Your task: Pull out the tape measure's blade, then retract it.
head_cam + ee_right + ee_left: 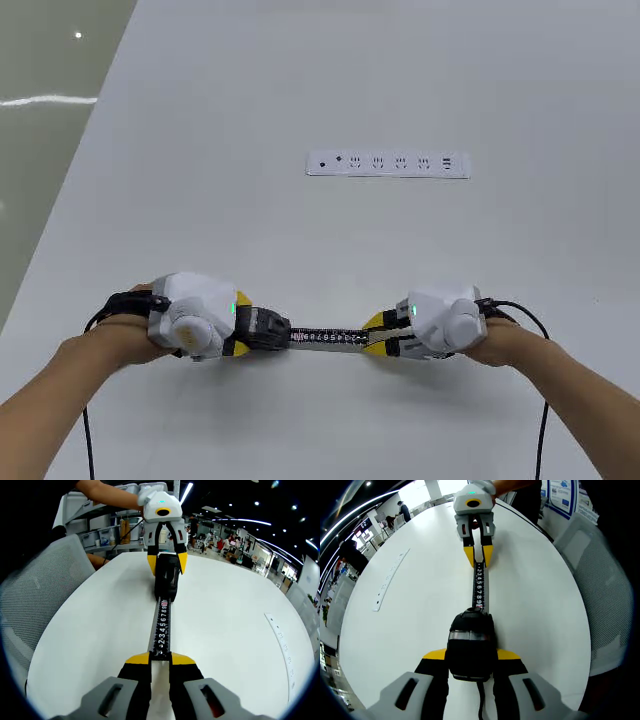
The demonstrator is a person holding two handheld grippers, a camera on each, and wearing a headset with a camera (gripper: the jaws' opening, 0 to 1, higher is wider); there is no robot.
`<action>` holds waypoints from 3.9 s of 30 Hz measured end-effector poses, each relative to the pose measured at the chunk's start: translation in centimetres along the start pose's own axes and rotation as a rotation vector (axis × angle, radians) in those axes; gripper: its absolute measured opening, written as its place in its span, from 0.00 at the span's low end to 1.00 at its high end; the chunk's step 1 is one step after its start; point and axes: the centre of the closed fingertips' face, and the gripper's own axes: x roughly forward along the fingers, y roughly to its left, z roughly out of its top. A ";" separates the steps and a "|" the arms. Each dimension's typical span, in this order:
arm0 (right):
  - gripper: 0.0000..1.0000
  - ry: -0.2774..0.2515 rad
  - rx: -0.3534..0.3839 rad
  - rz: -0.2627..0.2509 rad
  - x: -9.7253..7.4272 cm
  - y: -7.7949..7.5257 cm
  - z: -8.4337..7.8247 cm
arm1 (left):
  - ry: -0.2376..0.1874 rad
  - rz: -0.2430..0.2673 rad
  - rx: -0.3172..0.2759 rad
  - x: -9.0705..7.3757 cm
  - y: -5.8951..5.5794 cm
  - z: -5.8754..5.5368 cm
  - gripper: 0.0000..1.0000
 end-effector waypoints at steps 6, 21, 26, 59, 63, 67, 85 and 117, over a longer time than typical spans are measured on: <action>0.11 0.003 0.001 0.000 -0.1 0.0 -0.3 | 0.001 0.000 0.001 0.2 0.1 -0.2 0.29; 0.11 0.014 -0.005 -0.001 -0.8 0.1 -0.9 | 0.001 -0.001 0.001 0.3 0.0 0.0 0.29; 0.11 0.018 -0.002 -0.002 -1.1 0.1 -1.1 | 0.001 -0.001 0.001 0.4 0.0 0.0 0.29; 0.11 0.040 0.006 -0.007 -2.8 0.2 -2.8 | 0.002 -0.003 0.005 0.1 0.0 0.4 0.29; 0.11 0.040 0.006 -0.007 -3.0 0.2 -2.9 | 0.002 -0.003 0.006 0.4 0.1 0.1 0.29; 0.11 0.044 0.004 -0.008 -3.1 0.2 -3.0 | 0.002 -0.003 0.005 0.6 0.2 -0.1 0.29; 0.11 0.049 0.006 -0.009 -3.6 0.2 -3.3 | 0.005 -0.003 0.005 0.4 0.1 0.0 0.29; 0.11 0.070 0.009 -0.013 -5.0 0.3 -4.4 | 0.005 -0.003 0.003 0.4 0.1 0.1 0.29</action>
